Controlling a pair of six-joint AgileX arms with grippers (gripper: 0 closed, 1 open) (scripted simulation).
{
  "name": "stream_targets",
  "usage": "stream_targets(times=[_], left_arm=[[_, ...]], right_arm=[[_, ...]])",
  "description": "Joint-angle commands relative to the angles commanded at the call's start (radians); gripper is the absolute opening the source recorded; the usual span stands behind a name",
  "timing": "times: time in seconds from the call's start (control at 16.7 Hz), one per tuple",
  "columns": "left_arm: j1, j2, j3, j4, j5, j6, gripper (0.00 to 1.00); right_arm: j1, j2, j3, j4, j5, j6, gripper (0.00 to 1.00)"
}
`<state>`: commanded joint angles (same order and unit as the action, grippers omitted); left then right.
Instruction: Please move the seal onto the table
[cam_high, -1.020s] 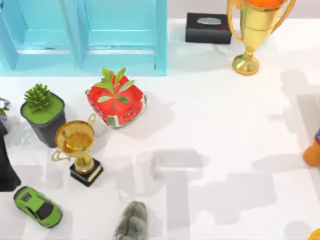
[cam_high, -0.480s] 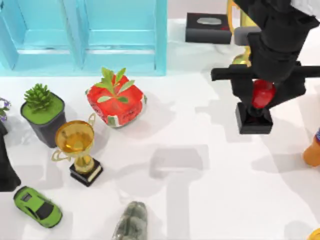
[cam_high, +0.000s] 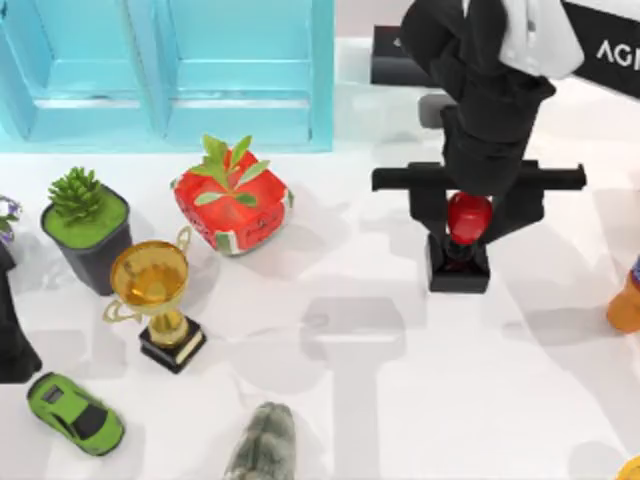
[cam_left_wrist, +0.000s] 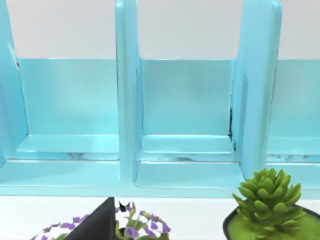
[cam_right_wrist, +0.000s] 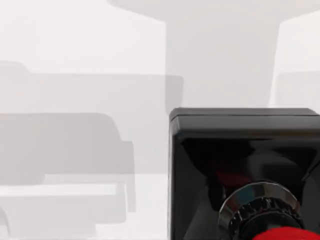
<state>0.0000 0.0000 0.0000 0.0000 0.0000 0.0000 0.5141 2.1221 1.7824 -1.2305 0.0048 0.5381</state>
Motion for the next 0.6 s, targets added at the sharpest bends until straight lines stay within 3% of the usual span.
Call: stream_targets(times=[0.6], left_arm=[[0.0, 0.0, 0.0, 0.0, 0.0, 0.0, 1.0]], right_arm=[[0.002, 0.034, -0.128, 0.162, 0.0, 0.002, 0.0]])
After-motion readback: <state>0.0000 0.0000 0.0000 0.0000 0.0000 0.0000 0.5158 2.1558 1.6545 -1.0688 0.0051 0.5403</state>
